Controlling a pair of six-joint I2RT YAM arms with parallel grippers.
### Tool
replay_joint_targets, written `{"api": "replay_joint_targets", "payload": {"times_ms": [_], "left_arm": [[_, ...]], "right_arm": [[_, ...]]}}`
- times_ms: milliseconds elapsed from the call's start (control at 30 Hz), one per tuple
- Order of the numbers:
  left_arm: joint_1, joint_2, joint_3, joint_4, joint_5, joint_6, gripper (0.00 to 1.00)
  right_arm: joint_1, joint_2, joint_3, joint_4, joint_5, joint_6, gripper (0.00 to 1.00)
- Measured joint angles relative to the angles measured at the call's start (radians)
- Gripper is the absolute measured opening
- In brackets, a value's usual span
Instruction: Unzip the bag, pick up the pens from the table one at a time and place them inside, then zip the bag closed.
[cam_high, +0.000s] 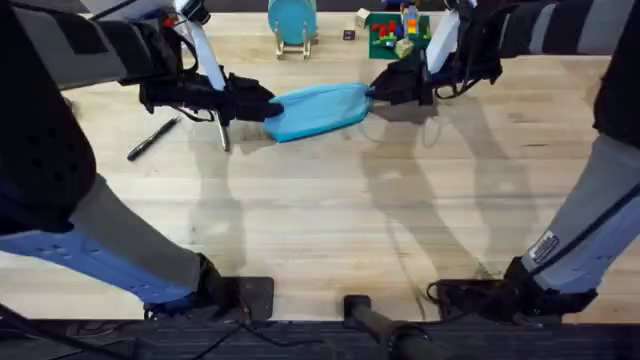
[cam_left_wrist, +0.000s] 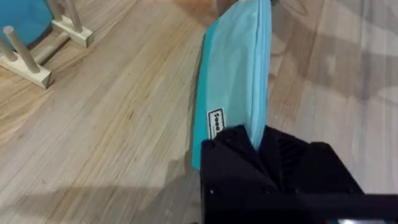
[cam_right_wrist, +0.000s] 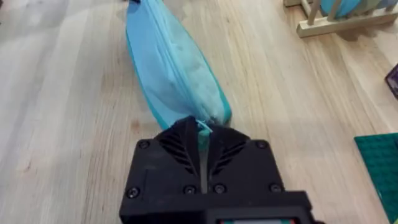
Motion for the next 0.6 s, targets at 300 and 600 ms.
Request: {"api": "replay_joint_targets", "payload": {"times_ms": [300,600], "left_arm": [[-0.003,0.000,0.000,0.014,0.002,0.000,0.043],[-0.005,0.000,0.000,0.014,0.002,-0.004,0.043]], "right_arm": [[-0.013,0.000,0.000,-0.003,-0.004,0.065,0.031],[-0.015,-0.004,0.000,-0.003,-0.002,0.195,0.032]]}}
